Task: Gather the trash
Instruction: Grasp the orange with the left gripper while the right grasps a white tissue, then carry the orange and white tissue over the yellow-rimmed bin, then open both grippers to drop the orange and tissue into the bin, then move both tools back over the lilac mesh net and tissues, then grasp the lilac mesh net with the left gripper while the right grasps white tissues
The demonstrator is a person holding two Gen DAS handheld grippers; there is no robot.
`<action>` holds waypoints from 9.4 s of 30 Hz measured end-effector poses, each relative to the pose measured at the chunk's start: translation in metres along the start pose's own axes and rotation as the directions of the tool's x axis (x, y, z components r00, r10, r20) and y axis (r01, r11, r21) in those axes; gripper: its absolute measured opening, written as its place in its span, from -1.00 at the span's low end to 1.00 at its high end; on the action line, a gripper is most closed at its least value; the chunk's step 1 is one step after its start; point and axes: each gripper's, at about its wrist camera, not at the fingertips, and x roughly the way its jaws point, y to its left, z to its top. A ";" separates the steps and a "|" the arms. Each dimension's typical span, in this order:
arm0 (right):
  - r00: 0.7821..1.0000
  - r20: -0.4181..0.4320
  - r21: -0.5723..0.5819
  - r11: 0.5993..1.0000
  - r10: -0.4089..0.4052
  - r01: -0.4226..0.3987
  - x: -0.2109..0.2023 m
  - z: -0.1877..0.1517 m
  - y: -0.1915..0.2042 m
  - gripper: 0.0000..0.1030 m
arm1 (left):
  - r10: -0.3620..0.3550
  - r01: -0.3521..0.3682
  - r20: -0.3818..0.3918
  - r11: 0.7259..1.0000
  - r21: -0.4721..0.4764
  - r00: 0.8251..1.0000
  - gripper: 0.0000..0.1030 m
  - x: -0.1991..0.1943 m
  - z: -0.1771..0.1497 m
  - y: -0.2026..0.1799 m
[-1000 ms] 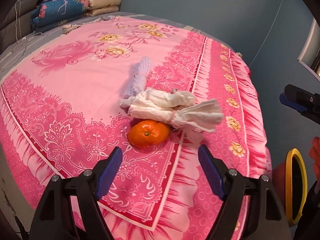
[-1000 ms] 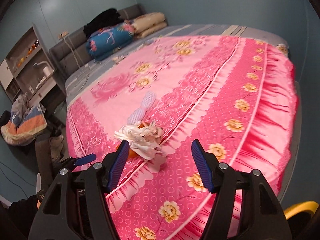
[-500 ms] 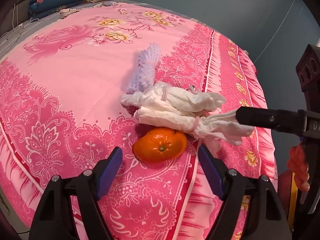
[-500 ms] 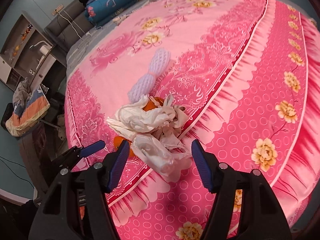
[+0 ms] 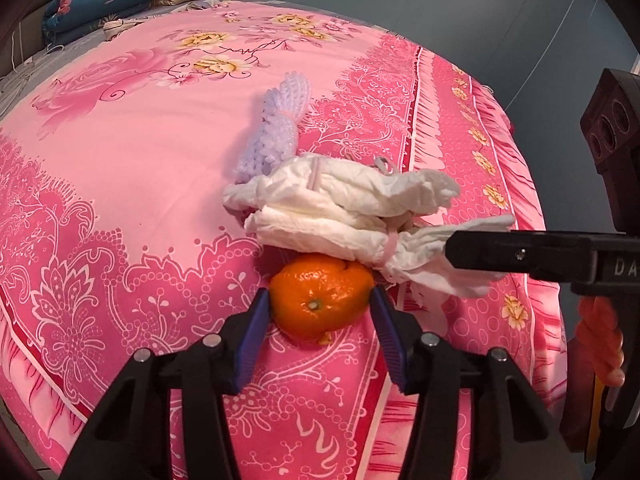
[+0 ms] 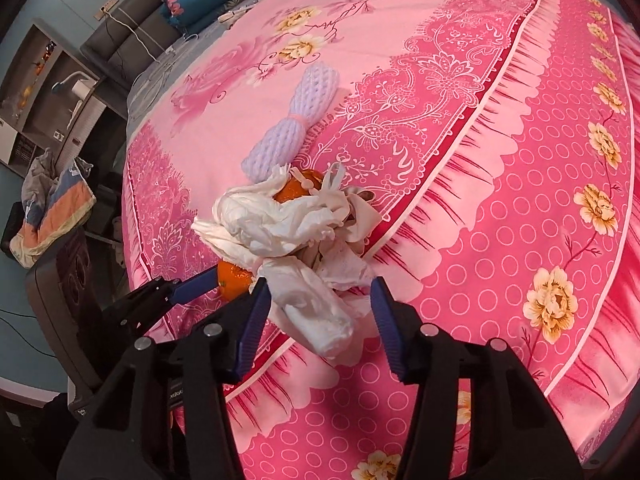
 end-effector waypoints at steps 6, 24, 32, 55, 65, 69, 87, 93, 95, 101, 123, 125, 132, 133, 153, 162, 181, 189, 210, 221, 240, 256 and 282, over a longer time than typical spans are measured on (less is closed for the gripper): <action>1.000 -0.007 -0.032 0.999 -0.029 0.029 0.003 -0.002 0.005 -0.73 | -0.009 0.009 -0.003 1.000 0.019 1.000 -0.25 -0.001 -0.003 -0.004; 0.986 0.138 -0.020 0.995 -0.096 0.100 -0.043 -0.011 0.007 -0.87 | -0.058 0.057 0.038 0.998 0.028 0.998 -0.40 -0.041 -0.011 -0.009; 0.969 0.212 0.011 0.992 -0.124 0.125 -0.082 -0.021 -0.002 -0.87 | -0.077 0.075 0.075 0.997 0.029 0.994 -0.40 -0.068 -0.017 -0.010; 0.887 0.437 0.082 0.988 -0.152 0.129 -0.214 -0.108 -0.017 -0.87 | -0.123 0.108 0.223 0.991 0.078 0.967 -0.40 -0.155 -0.026 -0.049; 0.818 0.548 0.121 0.984 -0.178 0.132 -0.276 -0.163 -0.029 -0.87 | -0.185 0.151 0.239 0.977 0.151 0.953 -0.40 -0.182 -0.028 -0.096; 0.786 0.586 0.136 0.980 -0.197 0.145 -0.295 -0.181 -0.030 -0.87 | -0.221 0.181 0.239 0.967 0.179 0.945 -0.40 -0.189 -0.029 -0.117; 0.692 0.630 0.307 0.932 -0.352 0.195 -0.356 -0.261 -0.071 -0.87 | -0.342 0.279 0.145 0.900 0.333 0.928 -0.40 -0.180 -0.049 -0.218; 0.671 0.616 0.366 0.904 -0.413 0.220 -0.364 -0.280 -0.083 -0.86 | -0.369 0.308 0.090 0.868 0.389 0.925 -0.40 -0.168 -0.060 -0.248; 0.664 0.607 0.388 0.892 -0.438 0.233 -0.365 -0.287 -0.089 -0.86 | -0.371 0.314 0.069 0.858 0.407 0.926 -0.40 -0.163 -0.064 -0.258; 0.674 0.570 0.441 0.867 -0.470 0.232 -0.363 -0.299 -0.109 -0.86 | -0.387 0.340 0.014 0.826 0.449 0.922 -0.40 -0.151 -0.078 -0.288; 0.734 0.500 0.548 0.824 -0.459 0.142 -0.346 -0.335 -0.173 -0.84 | -0.381 0.429 -0.200 0.757 0.493 0.903 -0.35 -0.106 -0.122 -0.353; 0.734 0.497 0.556 0.819 -0.462 0.140 -0.347 -0.337 -0.176 -0.84 | -0.382 0.433 -0.205 0.754 0.494 0.901 -0.32 -0.104 -0.124 -0.354; 0.729 0.485 0.585 0.799 -0.483 0.141 -0.346 -0.340 -0.180 -0.41 | -0.396 0.444 -0.204 0.755 0.483 0.895 -0.10 -0.105 -0.123 -0.352; 0.727 0.484 0.587 0.797 -0.486 0.142 -0.346 -0.340 -0.180 -0.35 | -0.396 0.439 -0.195 0.757 0.483 0.897 -0.05 -0.107 -0.122 -0.351; 0.677 0.604 0.494 0.864 -0.421 0.097 -0.355 -0.323 -0.161 0.35 | -0.348 0.312 0.021 0.864 0.396 0.937 0.56 -0.138 -0.067 -0.285; 0.703 0.633 0.379 0.922 -0.325 0.085 -0.342 -0.273 -0.125 0.59 | -0.275 0.225 0.139 0.929 0.295 0.952 0.60 -0.149 -0.028 -0.223; 0.822 0.550 0.129 0.988 -0.147 0.090 -0.232 -0.158 -0.045 0.80 | -0.062 0.062 0.218 0.998 0.009 0.974 0.63 -0.126 0.038 -0.049; 0.877 0.466 0.026 0.992 -0.119 0.121 -0.148 -0.110 -0.012 0.80 | 0.014 -0.009 0.187 1.000 -0.028 0.982 0.63 -0.091 0.062 -0.001; 0.939 0.280 -0.049 0.974 -0.197 0.219 -0.011 -0.051 0.032 0.80 | 0.102 -0.102 0.002 0.994 -0.045 0.995 0.63 0.046 0.131 0.046; 0.955 0.217 -0.071 0.973 -0.202 0.222 0.022 -0.029 0.035 0.63 | 0.077 -0.074 -0.077 0.997 0.039 0.994 0.11 0.092 0.136 0.031; 0.984 0.100 -0.062 0.986 -0.148 0.155 0.039 -0.034 0.041 -0.62 | 0.085 -0.086 -0.036 0.995 -0.041 0.996 -0.47 0.067 0.126 0.047; 0.999 -0.024 -0.085 0.996 -0.031 0.029 0.007 -0.099 0.046 -0.64 | 0.079 -0.078 0.015 0.995 -0.067 0.997 -0.47 0.003 0.091 0.041; 0.961 0.264 -0.109 0.988 -0.080 0.112 -0.118 -0.145 0.053 -0.85 | 0.049 -0.027 0.179 0.992 -0.123 0.983 -0.47 -0.106 0.053 0.041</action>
